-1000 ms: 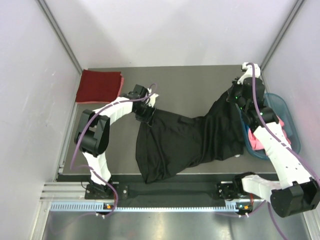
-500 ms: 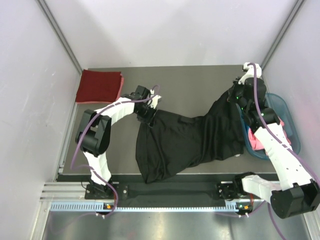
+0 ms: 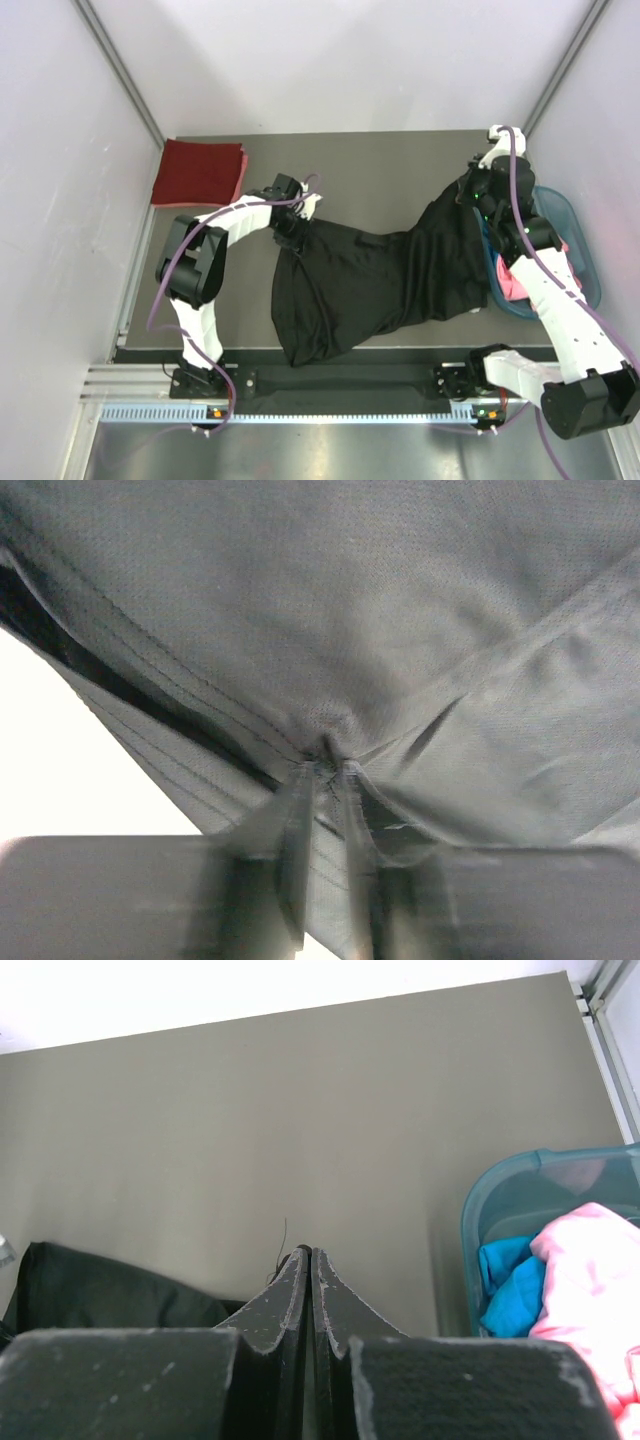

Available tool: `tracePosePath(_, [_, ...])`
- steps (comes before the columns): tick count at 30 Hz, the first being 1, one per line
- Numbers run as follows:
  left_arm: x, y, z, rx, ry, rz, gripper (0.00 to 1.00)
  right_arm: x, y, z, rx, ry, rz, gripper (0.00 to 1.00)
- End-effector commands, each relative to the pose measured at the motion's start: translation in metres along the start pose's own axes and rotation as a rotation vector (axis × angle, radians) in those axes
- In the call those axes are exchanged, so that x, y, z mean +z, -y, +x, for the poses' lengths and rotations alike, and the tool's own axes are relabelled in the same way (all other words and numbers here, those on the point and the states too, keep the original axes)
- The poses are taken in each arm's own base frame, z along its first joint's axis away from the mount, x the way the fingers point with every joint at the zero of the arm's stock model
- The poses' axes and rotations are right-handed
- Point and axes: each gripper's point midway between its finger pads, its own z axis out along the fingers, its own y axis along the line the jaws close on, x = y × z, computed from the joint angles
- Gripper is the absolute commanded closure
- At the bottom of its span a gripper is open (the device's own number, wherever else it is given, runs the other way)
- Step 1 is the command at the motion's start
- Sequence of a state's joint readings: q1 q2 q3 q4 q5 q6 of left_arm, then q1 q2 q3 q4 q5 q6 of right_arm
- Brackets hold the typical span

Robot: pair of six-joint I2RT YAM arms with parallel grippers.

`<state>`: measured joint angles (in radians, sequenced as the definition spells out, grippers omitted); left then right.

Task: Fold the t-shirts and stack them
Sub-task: Flatten the tshirt out

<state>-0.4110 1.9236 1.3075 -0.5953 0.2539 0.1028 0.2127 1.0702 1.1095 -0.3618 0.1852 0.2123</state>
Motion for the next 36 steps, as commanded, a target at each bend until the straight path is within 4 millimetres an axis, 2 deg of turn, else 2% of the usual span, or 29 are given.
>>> tracePosePath(1, [0.002,-0.002,-0.008,0.025,0.019,-0.007,0.88,-0.013,0.001,-0.039,0.020,0.113,-0.003,1.00])
tracePosePath(3, [-0.003,-0.002,-0.012,0.018,0.034,-0.011,1.00,-0.013,0.001,-0.037,0.016,0.110,-0.002,1.00])
tracePosePath(8, [-0.033,0.001,-0.033,-0.018,0.124,-0.047,1.00,-0.015,0.002,-0.042,0.015,0.117,0.004,1.00])
tracePosePath(13, [-0.066,0.015,-0.050,-0.047,0.202,-0.023,1.00,-0.014,0.005,-0.041,0.011,0.113,0.023,1.00])
tracePosePath(16, [-0.079,0.011,-0.050,-0.048,0.205,-0.064,1.00,-0.014,0.007,-0.040,0.009,0.111,0.033,1.00])
tracePosePath(20, [-0.102,0.001,-0.054,-0.100,0.235,-0.157,1.00,-0.017,0.008,-0.049,0.015,0.122,0.038,1.00])
tracePosePath(22, [-0.106,0.005,-0.057,-0.093,0.258,-0.136,1.00,-0.019,0.008,-0.053,0.018,0.129,0.038,1.00])
tracePosePath(23, [-0.104,0.007,-0.056,-0.092,0.253,-0.122,0.89,-0.019,0.007,-0.054,0.020,0.130,0.038,1.00])
tracePosePath(25, [-0.089,0.012,-0.048,-0.098,0.207,-0.081,0.77,-0.021,0.006,-0.054,0.025,0.132,0.031,1.00])
tracePosePath(30, [-0.049,0.025,-0.032,-0.141,0.110,0.050,0.71,-0.022,0.007,-0.048,0.026,0.130,0.029,1.00])
tracePosePath(36, [-0.021,0.003,-0.028,-0.160,0.082,-0.038,0.68,-0.023,0.006,-0.048,0.024,0.131,0.018,1.00])
